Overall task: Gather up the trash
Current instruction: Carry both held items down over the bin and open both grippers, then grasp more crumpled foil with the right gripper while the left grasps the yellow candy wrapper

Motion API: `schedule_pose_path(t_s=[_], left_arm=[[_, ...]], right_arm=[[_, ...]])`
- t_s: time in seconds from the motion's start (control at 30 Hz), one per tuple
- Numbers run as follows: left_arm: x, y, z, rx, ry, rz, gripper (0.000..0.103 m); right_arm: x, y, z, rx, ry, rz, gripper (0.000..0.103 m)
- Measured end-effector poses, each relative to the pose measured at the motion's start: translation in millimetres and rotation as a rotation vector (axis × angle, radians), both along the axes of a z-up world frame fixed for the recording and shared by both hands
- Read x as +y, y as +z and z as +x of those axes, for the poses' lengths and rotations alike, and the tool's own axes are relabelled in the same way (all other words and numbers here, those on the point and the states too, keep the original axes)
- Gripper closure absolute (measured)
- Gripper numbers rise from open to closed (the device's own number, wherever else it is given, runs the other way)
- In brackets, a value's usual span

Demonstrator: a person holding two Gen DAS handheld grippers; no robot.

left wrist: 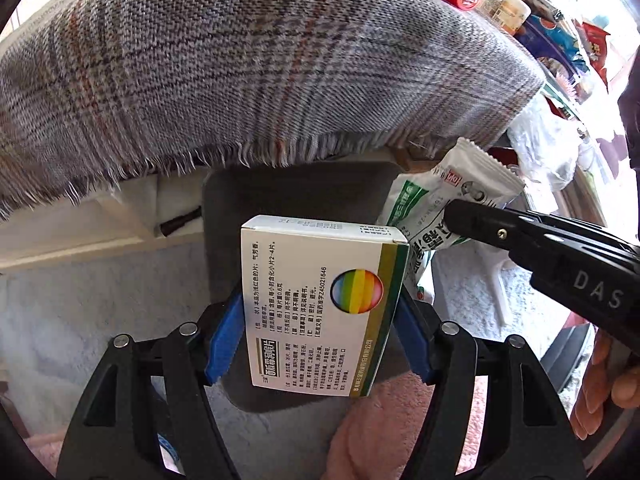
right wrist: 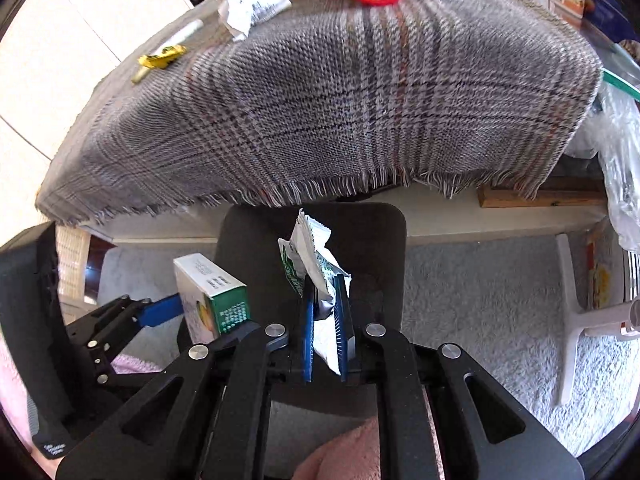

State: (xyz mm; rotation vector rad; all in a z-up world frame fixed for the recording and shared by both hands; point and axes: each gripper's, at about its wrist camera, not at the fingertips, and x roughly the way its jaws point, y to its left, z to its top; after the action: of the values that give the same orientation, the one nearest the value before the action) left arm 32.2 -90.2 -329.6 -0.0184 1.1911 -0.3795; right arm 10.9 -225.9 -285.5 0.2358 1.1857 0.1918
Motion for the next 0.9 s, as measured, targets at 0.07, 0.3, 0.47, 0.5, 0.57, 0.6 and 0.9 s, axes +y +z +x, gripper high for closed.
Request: schedule_pose_path(t_s=[0.07, 0.3, 0.47, 0.5, 0.57, 0.6, 0.9], left_arm=[[0.3, -1.0, 2.3, 0.006, -0.002, -0.001, 0.036], [10.2, -0.7, -2.9, 0.002, 0.007, 0.015, 0.02], [34.4, 7.9, -5.9, -0.009, 0.052, 0.013, 0.014], [39.9, 10.2, -6.2, -0.009, 0.068, 0.014, 0.013], [45.3, 16.3, -5.4, -0.011, 0.09, 0.013, 0.011], [48.8, 20.9, -5.3, -0.017, 0.102, 0.018, 0.011], [80.1, 91.7, 8.4, -0.136, 0.171, 0.072, 0.01]], right_arm=[[-0.1, -3.8, 3.7, 0.014, -0.009, 0.001, 0.09], [-1.7, -5.7, 11.2, 0.021, -0.034, -0.014, 0.045], [-10.8, 13.6, 7.0, -0.031, -0.056, -0.047, 0.029], [-13.9, 19.4, 5.4, -0.047, -0.062, -0.055, 0.021], [-21.7, 31.6, 3.0, -0.081, -0.079, -0.06, 0.01], [-24.4, 38.3, 2.1, -0.098, -0.089, -0.054, 0.007], [-42.6, 101.5, 12.2, -0.231, -0.101, -0.013, 0.005]])
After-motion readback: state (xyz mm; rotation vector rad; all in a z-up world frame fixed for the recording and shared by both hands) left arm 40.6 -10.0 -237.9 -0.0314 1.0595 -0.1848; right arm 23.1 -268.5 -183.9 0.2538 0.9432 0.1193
